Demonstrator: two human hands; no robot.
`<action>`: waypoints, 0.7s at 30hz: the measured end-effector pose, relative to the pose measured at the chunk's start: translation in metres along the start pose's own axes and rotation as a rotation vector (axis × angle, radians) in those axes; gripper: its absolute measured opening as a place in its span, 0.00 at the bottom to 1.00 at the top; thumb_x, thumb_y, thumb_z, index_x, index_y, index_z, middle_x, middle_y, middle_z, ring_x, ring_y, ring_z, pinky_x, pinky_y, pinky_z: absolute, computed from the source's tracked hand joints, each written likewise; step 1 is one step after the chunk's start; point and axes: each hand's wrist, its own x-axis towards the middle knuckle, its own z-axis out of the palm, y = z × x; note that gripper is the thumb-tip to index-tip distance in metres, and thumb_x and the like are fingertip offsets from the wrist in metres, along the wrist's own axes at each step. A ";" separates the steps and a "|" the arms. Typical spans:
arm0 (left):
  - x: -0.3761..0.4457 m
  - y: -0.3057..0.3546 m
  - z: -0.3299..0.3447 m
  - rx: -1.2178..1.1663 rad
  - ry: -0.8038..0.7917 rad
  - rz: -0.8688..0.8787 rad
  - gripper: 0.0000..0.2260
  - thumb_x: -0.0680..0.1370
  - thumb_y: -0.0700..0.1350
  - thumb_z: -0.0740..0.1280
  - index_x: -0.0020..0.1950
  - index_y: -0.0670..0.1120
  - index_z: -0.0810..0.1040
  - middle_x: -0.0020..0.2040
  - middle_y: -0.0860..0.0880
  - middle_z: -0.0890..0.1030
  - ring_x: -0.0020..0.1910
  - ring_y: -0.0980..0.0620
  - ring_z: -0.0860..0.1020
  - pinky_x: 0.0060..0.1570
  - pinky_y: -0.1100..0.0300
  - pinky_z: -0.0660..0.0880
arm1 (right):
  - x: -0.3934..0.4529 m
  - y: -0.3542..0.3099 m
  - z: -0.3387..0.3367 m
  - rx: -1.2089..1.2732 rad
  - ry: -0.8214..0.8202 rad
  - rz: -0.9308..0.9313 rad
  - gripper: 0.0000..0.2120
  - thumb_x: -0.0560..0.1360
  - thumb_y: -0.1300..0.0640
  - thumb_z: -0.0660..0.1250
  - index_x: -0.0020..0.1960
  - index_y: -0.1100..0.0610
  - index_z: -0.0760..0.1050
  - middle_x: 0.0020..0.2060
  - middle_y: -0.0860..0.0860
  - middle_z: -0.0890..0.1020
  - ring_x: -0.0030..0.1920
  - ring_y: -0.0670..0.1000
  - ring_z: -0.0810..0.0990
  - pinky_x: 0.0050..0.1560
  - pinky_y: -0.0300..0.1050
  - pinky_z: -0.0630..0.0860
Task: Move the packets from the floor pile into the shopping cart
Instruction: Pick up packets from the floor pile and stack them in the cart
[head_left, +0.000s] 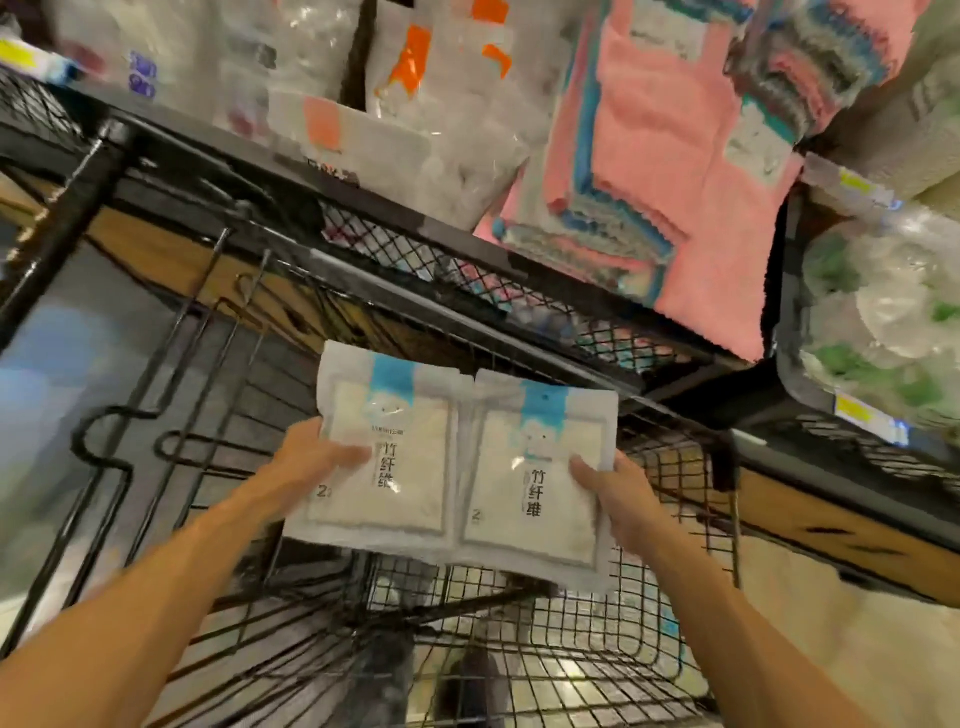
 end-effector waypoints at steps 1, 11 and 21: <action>0.005 0.001 0.003 0.029 -0.003 0.000 0.12 0.73 0.34 0.75 0.54 0.44 0.80 0.46 0.48 0.85 0.44 0.49 0.83 0.46 0.51 0.81 | 0.008 0.001 0.005 -0.015 0.015 0.003 0.11 0.78 0.60 0.73 0.60 0.55 0.79 0.51 0.54 0.88 0.51 0.58 0.88 0.54 0.63 0.84; 0.021 -0.019 0.036 0.441 0.325 0.194 0.33 0.68 0.50 0.82 0.63 0.48 0.64 0.59 0.45 0.74 0.55 0.43 0.75 0.48 0.48 0.75 | 0.037 0.018 0.042 -0.536 0.469 -0.083 0.26 0.71 0.45 0.78 0.58 0.60 0.74 0.53 0.55 0.81 0.51 0.57 0.82 0.50 0.57 0.83; -0.012 0.010 0.038 1.142 0.443 0.643 0.30 0.75 0.55 0.73 0.73 0.45 0.70 0.71 0.39 0.73 0.66 0.38 0.74 0.63 0.42 0.73 | 0.013 -0.016 0.025 -0.991 0.492 -0.419 0.34 0.73 0.41 0.75 0.70 0.56 0.65 0.66 0.56 0.71 0.68 0.59 0.70 0.67 0.63 0.71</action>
